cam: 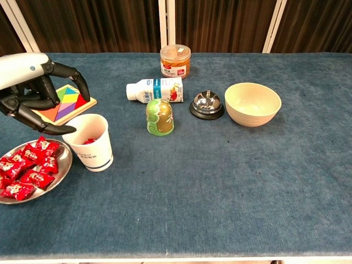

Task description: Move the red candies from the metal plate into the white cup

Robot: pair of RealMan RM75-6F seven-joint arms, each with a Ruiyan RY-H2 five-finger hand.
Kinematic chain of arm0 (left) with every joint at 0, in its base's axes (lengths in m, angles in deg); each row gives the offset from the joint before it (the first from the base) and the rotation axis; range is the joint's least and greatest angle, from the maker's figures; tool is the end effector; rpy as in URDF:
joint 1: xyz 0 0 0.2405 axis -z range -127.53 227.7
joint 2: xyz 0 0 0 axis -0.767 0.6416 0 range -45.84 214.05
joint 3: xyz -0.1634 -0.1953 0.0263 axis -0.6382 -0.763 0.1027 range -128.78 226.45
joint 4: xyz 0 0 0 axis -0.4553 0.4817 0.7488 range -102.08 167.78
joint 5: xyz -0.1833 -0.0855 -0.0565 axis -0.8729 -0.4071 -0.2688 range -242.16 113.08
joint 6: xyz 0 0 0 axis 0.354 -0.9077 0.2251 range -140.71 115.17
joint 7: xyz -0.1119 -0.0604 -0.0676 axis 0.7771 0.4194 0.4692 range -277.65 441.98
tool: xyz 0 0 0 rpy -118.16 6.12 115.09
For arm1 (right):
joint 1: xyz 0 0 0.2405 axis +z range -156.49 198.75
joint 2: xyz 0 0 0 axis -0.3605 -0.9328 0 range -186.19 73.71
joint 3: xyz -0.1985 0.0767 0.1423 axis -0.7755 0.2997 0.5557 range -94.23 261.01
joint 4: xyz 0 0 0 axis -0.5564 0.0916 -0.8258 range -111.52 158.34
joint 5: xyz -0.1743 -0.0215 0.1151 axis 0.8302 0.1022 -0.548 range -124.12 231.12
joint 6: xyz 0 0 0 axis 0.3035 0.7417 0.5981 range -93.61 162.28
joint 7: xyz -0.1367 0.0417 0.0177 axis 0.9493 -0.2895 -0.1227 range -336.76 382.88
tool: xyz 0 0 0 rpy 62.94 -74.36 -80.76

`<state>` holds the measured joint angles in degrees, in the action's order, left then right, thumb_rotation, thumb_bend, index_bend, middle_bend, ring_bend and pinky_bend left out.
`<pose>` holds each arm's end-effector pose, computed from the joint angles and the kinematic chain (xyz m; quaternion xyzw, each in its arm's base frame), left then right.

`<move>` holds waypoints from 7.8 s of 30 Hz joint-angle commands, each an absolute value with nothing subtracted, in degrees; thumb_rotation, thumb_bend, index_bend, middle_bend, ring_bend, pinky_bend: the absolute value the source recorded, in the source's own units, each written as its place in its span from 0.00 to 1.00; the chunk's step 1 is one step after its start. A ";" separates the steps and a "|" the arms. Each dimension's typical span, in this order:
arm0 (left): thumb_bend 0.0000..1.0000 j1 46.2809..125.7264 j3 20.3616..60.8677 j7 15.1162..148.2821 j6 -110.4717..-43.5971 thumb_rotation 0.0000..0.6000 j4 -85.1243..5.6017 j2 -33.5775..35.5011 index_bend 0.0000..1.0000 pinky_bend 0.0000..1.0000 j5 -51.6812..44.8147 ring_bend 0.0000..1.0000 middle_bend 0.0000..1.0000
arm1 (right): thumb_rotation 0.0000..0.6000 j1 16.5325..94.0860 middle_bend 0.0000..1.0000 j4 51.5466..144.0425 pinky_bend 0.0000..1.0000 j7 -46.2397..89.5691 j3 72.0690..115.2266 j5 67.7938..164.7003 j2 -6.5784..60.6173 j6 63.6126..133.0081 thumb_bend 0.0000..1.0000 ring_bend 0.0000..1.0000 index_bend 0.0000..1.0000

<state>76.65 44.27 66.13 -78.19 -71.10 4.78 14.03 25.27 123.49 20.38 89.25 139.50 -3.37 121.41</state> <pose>-0.1658 0.2498 0.0278 -0.7108 -0.4147 -0.4225 0.3798 -0.2897 -0.1861 0.2187 0.5817 -0.3576 0.4125 0.6030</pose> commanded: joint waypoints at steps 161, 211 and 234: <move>0.15 64.72 52.28 55.43 -82.99 1.00 -62.16 3.02 0.47 0.90 9.66 0.96 1.00 | 1.00 25.27 0.14 124.55 0.12 20.98 88.99 141.09 -3.74 121.97 0.22 0.00 0.00; 0.21 78.49 42.46 62.89 -72.87 1.00 -74.09 6.07 0.48 0.90 8.74 0.97 1.00 | 1.00 24.63 0.14 122.43 0.12 18.80 88.90 139.69 -3.10 121.96 0.22 0.00 0.00; 0.18 69.99 52.28 67.12 -83.57 1.00 -72.22 12.44 0.44 0.90 20.52 0.96 1.00 | 1.00 24.75 0.14 122.96 0.12 19.39 88.76 140.77 -2.97 122.17 0.22 0.00 0.00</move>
